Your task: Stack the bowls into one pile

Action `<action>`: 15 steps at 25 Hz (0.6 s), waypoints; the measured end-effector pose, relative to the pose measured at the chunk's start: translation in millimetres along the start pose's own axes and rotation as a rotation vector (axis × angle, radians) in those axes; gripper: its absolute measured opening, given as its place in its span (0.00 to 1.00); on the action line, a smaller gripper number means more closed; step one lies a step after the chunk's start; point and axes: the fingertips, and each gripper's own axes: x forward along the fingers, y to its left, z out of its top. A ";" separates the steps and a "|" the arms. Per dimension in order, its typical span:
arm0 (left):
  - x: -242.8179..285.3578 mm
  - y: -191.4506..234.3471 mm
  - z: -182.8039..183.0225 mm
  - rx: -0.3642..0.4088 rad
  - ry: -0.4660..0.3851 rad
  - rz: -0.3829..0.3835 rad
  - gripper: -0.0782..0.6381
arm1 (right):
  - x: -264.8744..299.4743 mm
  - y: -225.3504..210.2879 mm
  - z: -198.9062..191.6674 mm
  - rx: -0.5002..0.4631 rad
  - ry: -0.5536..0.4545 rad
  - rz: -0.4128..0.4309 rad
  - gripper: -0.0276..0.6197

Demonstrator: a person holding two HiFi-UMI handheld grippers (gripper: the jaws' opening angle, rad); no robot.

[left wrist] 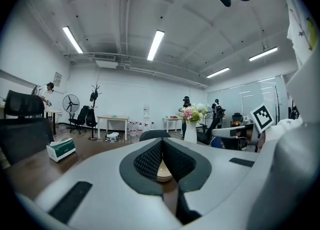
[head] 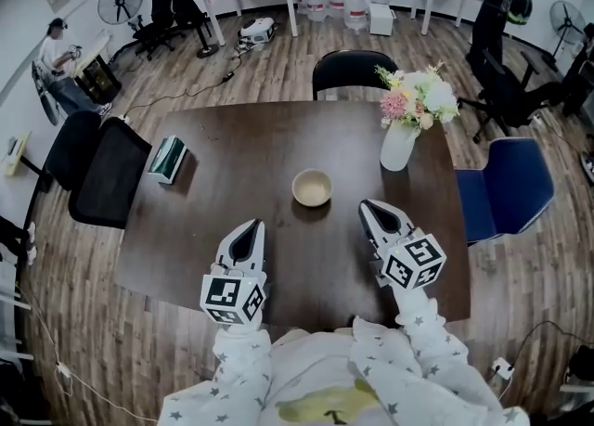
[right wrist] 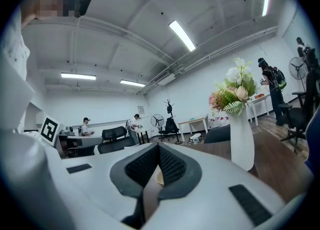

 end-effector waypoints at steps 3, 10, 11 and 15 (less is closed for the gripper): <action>-0.7 4.2 2.6 0.002 -0.002 0.010 0.14 | 0.4 1.5 3.2 -0.018 -0.002 -0.002 0.08; -0.8 5.6 1.9 0.001 0.004 0.018 0.14 | -0.9 -2.5 2.8 -0.007 -0.011 -0.009 0.08; -0.7 6.1 1.8 0.001 0.005 0.019 0.14 | -1.5 -3.2 3.1 -0.008 -0.013 -0.012 0.08; -1.2 7.7 1.3 0.000 0.005 0.022 0.14 | -3.6 -4.4 5.0 -0.023 -0.020 -0.017 0.08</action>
